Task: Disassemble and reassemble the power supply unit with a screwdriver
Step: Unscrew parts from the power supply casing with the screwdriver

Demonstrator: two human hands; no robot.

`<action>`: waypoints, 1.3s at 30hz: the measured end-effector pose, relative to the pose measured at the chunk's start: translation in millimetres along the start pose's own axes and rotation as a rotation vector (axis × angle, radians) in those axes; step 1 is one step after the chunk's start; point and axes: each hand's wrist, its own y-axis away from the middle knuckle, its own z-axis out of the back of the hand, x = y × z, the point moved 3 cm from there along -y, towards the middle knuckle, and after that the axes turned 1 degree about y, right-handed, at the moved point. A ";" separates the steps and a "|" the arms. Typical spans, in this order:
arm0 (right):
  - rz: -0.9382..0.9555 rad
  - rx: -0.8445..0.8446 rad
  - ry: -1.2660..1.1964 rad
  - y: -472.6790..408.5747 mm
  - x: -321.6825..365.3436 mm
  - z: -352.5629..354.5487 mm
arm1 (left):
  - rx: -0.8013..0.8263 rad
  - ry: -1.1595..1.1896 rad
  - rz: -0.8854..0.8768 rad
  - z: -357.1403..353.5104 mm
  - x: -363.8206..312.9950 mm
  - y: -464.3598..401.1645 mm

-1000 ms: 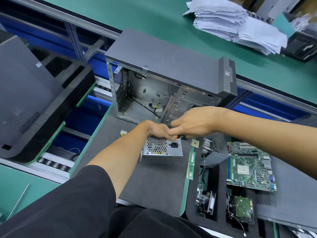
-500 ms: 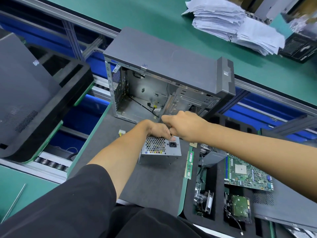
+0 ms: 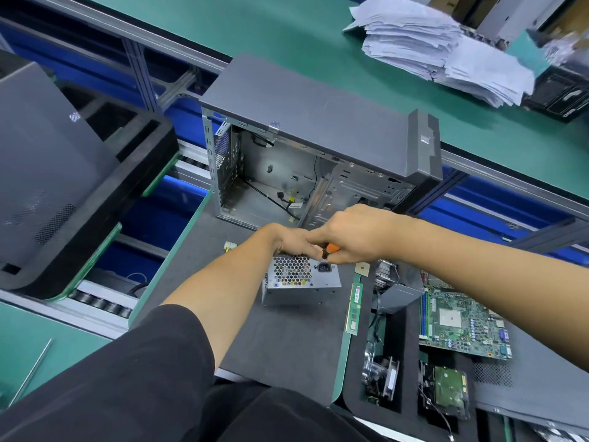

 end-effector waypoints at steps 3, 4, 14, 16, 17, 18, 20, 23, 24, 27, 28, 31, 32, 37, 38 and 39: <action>-0.056 -0.042 0.024 -1.5 -4.4 -2.7 | 0.057 -0.009 -0.003 -5.1 -4.1 1.7; -0.105 -0.036 -0.019 -2.5 -5.5 -4.3 | 0.051 -0.015 0.006 -5.4 -4.6 0.7; -0.514 -0.190 -0.242 -2.4 -0.6 -25.5 | -0.001 -0.019 0.013 -5.0 -5.2 -1.6; -0.630 -0.221 -0.317 0.8 -5.8 -27.8 | 0.013 -0.015 0.047 -3.9 -5.3 2.2; -0.671 -0.231 -0.347 2.7 -7.4 -28.5 | 0.013 -0.007 0.057 -3.6 -6.2 4.1; -0.678 -0.237 -0.351 3.8 -7.4 -29.1 | 0.007 -0.019 0.059 -3.7 -6.3 4.3; -0.608 -0.210 -0.277 3.0 -1.0 -29.8 | -0.009 -0.054 0.048 -4.0 -8.7 5.3; -0.481 -0.174 -0.185 2.6 6.6 -25.9 | 0.013 -0.145 0.074 -5.3 -15.3 11.0; -0.437 -0.176 -0.146 2.9 5.6 -21.3 | 0.032 -0.156 0.081 -5.1 -16.5 12.5; -0.220 -0.129 -0.041 2.2 -1.3 -5.9 | 0.060 -0.120 0.074 -6.4 -17.6 15.2; -0.129 -0.075 -0.018 2.2 -3.3 -3.2 | 0.078 -0.098 0.080 -7.7 -17.5 16.0; 0.048 0.050 0.051 2.3 -6.8 -3.2 | 0.078 -0.043 0.131 -6.3 -15.6 18.9; 0.078 0.049 0.067 3.0 -7.8 -4.8 | 0.058 -0.070 0.143 -3.8 -15.5 19.4; 0.184 -0.026 0.053 12.5 -8.0 -11.6 | 0.049 -0.184 0.159 -0.8 -25.2 15.4; 0.193 -0.042 0.054 14.0 -8.0 -12.0 | 0.051 -0.190 0.164 -0.8 -27.7 15.6; 0.193 -0.058 0.058 15.5 -8.9 -12.5 | 0.037 -0.210 0.148 -1.7 -30.8 16.9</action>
